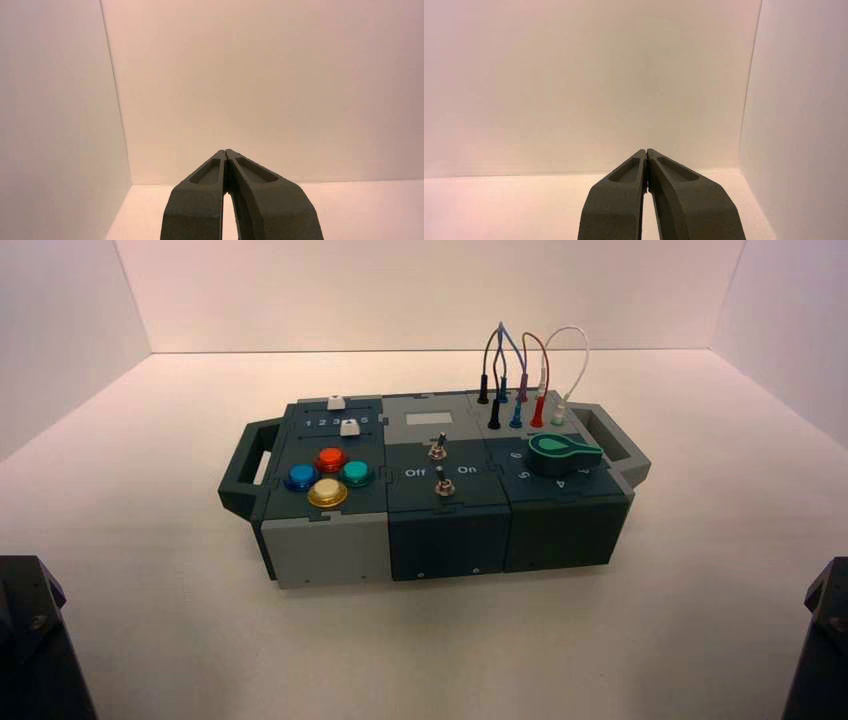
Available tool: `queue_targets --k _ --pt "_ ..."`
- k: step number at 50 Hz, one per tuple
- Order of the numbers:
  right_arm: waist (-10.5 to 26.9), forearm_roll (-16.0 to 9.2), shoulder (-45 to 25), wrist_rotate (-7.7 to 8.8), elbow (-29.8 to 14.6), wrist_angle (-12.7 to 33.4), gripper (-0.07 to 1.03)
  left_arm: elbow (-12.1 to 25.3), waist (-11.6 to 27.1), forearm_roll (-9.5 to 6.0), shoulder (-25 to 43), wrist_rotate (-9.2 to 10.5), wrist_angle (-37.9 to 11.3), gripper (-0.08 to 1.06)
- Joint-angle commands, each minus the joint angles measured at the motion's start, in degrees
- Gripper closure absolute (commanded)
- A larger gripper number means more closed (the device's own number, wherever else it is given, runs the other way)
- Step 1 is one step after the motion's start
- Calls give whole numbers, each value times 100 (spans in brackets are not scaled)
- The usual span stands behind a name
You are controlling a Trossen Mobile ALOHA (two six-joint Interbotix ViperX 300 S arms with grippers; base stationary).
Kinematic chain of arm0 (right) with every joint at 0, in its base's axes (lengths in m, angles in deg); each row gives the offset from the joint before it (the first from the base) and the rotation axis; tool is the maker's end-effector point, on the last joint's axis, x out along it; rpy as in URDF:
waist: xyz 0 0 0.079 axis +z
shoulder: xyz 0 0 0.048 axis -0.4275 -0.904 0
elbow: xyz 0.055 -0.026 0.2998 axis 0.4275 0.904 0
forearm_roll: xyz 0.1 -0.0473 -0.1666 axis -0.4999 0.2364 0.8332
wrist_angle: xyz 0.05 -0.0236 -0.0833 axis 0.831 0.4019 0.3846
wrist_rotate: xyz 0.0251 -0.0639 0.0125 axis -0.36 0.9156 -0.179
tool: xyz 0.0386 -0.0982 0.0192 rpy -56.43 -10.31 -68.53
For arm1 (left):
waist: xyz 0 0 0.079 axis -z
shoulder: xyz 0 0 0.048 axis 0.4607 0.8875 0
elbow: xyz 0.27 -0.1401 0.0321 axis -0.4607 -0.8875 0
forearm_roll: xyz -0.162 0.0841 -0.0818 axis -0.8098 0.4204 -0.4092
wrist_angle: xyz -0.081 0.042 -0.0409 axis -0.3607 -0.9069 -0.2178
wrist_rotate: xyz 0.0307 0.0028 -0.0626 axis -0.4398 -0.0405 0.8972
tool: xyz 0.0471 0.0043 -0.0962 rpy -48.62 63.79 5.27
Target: Pull the black wire.
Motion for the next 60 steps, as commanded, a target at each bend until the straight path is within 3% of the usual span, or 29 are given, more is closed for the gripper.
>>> queue_targets --k 1,9,17,25,30,39,42,47,48,60 --pt "62 -149 -44 -70 -229 378 98 360 229 -97 26 53 -466 101" --pt "220 -396 -62 -70 -387 1143 98 756 729 -88 141 44 -1512 101" --pt "220 -448 -62 -70 -580 1960 98 993 993 -88 369 26 -2382 101" --pt "237 -686 -62 -70 -642 2417 98 1063 1213 -88 563 9 -3173 101" --pt "246 -835 -62 -70 -686 2637 98 1063 1433 -88 650 9 -3524 101" --pt "316 -1037 -97 -18 -896 3533 98 1072 1978 -97 844 9 -3850 101" --pt "519 -1037 -141 -9 -958 3929 98 1090 2206 -105 940 9 -3894 101" --pt "712 -1037 -185 -9 -958 4104 98 1125 2347 -114 1011 18 -3937 101" --pt "1081 -1099 -316 -18 -914 4368 98 1204 2566 -132 1178 26 -4052 101" --pt "2197 -1266 -853 -9 -809 4518 98 1441 2900 -220 1661 44 -4210 101"
